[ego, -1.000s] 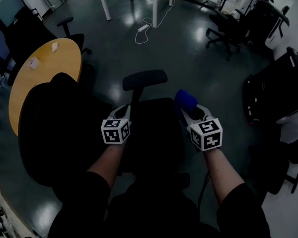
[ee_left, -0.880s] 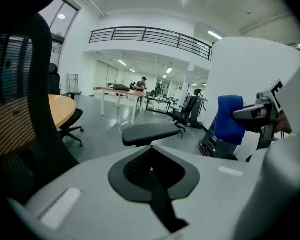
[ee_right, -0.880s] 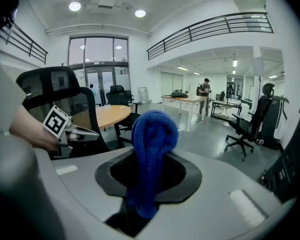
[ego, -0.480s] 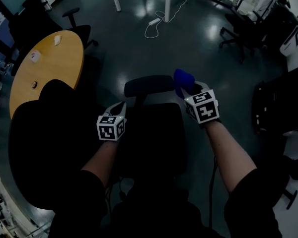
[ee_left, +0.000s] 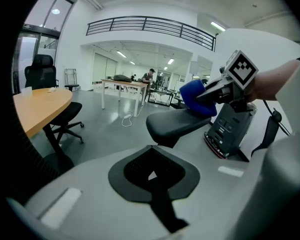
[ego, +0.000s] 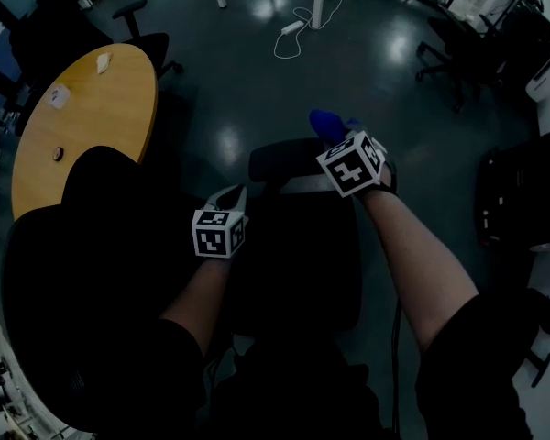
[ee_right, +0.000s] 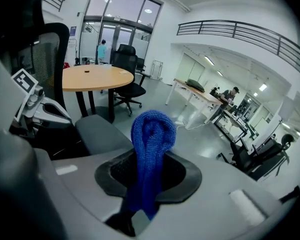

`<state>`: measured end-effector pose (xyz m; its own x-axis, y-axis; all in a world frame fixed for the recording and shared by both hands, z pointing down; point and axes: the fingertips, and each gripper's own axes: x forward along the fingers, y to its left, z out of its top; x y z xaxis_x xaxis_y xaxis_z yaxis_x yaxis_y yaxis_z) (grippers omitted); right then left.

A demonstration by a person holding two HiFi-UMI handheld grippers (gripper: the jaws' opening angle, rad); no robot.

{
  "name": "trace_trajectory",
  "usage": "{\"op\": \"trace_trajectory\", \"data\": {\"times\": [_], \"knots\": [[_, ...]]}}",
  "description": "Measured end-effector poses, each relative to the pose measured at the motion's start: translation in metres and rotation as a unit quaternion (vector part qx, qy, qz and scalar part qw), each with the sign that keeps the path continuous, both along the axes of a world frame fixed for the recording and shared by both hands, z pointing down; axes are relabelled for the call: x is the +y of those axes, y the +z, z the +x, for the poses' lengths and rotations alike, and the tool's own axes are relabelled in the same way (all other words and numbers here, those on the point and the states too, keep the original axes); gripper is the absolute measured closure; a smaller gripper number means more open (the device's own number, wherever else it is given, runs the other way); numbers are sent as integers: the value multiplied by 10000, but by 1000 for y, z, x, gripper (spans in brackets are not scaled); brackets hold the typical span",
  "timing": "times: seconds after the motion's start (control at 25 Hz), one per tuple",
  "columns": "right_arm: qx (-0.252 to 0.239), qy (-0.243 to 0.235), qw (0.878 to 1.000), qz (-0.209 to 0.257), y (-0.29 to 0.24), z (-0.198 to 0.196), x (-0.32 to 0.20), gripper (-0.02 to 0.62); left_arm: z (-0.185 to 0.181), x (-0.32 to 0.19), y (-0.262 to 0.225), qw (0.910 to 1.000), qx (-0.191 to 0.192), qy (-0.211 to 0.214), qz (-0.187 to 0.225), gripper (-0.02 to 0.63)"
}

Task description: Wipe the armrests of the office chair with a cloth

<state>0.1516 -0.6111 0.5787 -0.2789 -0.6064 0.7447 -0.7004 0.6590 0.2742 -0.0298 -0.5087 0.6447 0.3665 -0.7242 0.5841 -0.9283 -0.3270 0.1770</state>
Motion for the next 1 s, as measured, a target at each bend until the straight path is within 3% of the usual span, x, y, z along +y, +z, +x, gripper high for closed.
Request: {"op": "trace_trajectory", "data": {"times": [0.16,0.4,0.52,0.64,0.72,0.8,0.92,1.0], "knots": [[15,-661,9978,80,7,-70,10,494,-3,-9,15,9999,41,148,-76,591],[-351,-1605,9864,-9,16,-154,46,494,13,-8,14,9989,215,406,11,591],[-568,-1977,9786,-73,19,-173,70,494,15,-5,16,9986,260,466,-11,591],[-1010,-2046,9736,-123,12,-166,96,495,14,-4,16,9984,345,446,-49,591],[-1424,-1775,9737,-84,-1,-145,107,495,10,-8,14,9983,416,400,-43,591],[-1949,-1144,9741,-64,-15,-108,107,495,4,-14,11,9986,431,319,-1,591],[-2454,412,9685,68,-28,-15,93,495,2,-24,11,9991,361,209,31,591],[-2195,1365,9656,281,-25,46,78,495,1,-31,12,9993,330,170,6,591]]}}
